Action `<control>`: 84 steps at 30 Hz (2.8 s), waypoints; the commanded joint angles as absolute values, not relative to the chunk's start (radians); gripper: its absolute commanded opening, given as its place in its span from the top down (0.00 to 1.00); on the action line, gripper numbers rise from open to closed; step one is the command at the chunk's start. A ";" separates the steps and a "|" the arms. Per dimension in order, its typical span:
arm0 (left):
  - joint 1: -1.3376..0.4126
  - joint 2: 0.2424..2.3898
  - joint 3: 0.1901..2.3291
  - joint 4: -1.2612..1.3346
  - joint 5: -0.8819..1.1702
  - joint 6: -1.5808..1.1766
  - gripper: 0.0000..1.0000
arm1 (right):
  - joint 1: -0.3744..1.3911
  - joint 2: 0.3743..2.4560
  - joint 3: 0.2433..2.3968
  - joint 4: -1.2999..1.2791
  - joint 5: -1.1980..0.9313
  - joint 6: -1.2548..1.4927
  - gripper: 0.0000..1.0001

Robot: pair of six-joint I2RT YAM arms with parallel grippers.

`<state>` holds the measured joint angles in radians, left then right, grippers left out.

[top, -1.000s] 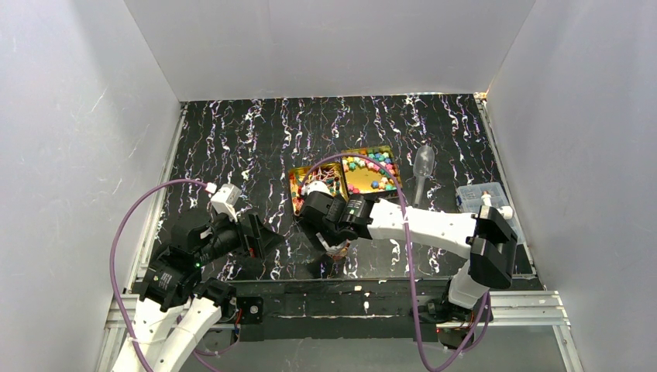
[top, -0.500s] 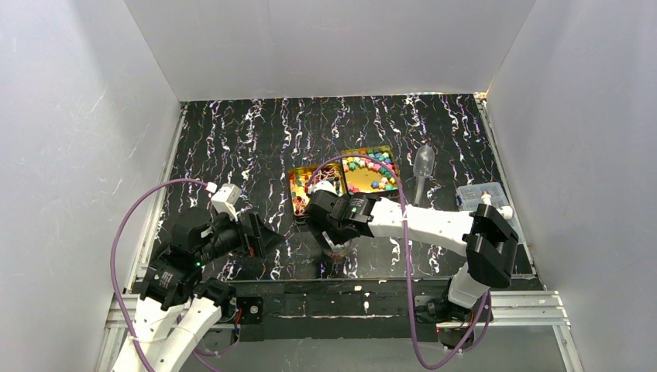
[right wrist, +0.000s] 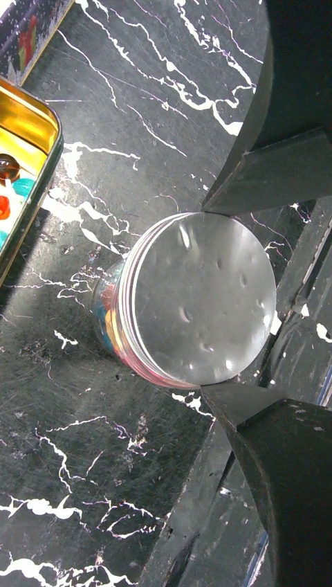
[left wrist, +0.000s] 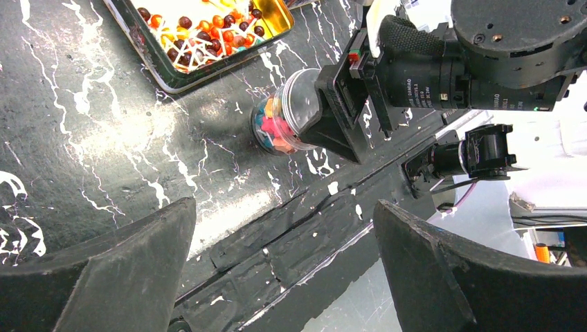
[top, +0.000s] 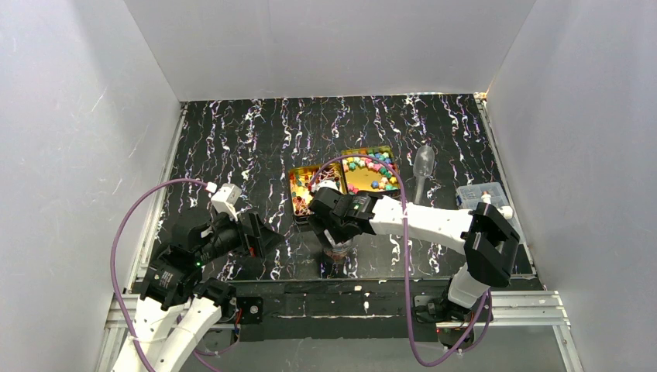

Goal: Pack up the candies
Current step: Close the bottle lid on the packing bottle, then screw the bottle lid onto the packing bottle.

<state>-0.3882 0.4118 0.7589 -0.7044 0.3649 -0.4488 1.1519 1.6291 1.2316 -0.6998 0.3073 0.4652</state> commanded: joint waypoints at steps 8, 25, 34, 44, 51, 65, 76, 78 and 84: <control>-0.379 0.420 0.748 -0.706 0.366 -0.443 0.01 | 1.138 1.613 1.217 -0.658 0.257 0.459 0.21; -0.377 0.422 0.747 -0.704 0.368 -0.443 0.01 | 1.137 1.617 1.192 -0.655 0.251 0.463 0.21; -0.376 0.422 0.747 -0.704 0.370 -0.443 0.01 | 1.137 1.634 1.187 -0.638 0.243 0.464 0.19; -0.376 0.422 0.747 -0.704 0.370 -0.443 0.01 | 1.137 1.644 1.181 -0.635 0.243 0.464 0.15; -0.374 0.423 0.747 -0.704 0.371 -0.443 0.01 | 1.137 1.640 1.187 -0.640 0.246 0.462 0.10; -0.373 0.423 0.747 -0.703 0.373 -0.442 0.01 | 1.137 1.619 1.214 -0.658 0.253 0.465 0.02; -0.371 0.424 0.747 -0.701 0.377 -0.442 0.01 | 1.137 1.591 1.236 -0.682 0.262 0.474 0.02; -0.371 0.425 0.747 -0.701 0.377 -0.442 0.01 | 1.137 1.589 1.240 -0.686 0.263 0.475 0.02; -0.371 0.427 0.747 -0.701 0.380 -0.442 0.01 | 1.137 1.568 1.240 -0.695 0.260 0.480 0.02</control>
<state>-0.3759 0.4179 0.7586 -0.7040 0.3660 -0.4488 1.1389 1.6230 1.2018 -0.6712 0.2481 0.4686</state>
